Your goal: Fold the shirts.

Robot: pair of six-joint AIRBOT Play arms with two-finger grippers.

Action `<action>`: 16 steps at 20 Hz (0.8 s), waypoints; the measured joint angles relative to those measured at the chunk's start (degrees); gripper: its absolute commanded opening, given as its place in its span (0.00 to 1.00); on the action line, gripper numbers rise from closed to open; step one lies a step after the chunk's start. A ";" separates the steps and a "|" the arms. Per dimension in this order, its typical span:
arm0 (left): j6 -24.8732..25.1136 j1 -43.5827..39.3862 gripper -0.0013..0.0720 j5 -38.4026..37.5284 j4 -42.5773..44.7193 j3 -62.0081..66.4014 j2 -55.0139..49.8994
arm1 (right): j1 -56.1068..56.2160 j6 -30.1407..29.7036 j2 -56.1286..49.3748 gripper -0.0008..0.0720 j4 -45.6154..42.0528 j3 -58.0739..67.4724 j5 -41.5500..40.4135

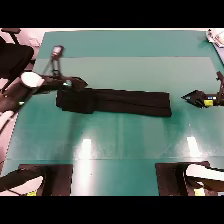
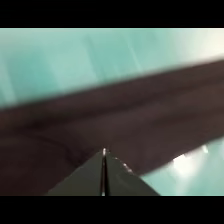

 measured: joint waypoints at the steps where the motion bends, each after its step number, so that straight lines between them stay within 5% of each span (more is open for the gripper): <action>1: -2.29 -2.29 0.05 -0.57 1.40 1.25 -2.43 | 0.52 0.13 -0.50 0.97 -0.48 -0.17 -0.04; 8: -18.99 -11.32 0.05 -5.62 14.38 13.05 -18.75 | 3.21 0.42 -8.66 0.98 -1.88 3.39 3.65; 16: -25.81 -14.36 0.05 -9.44 17.40 15.93 -23.21 | 4.04 1.18 -14.36 0.98 -2.21 7.15 7.34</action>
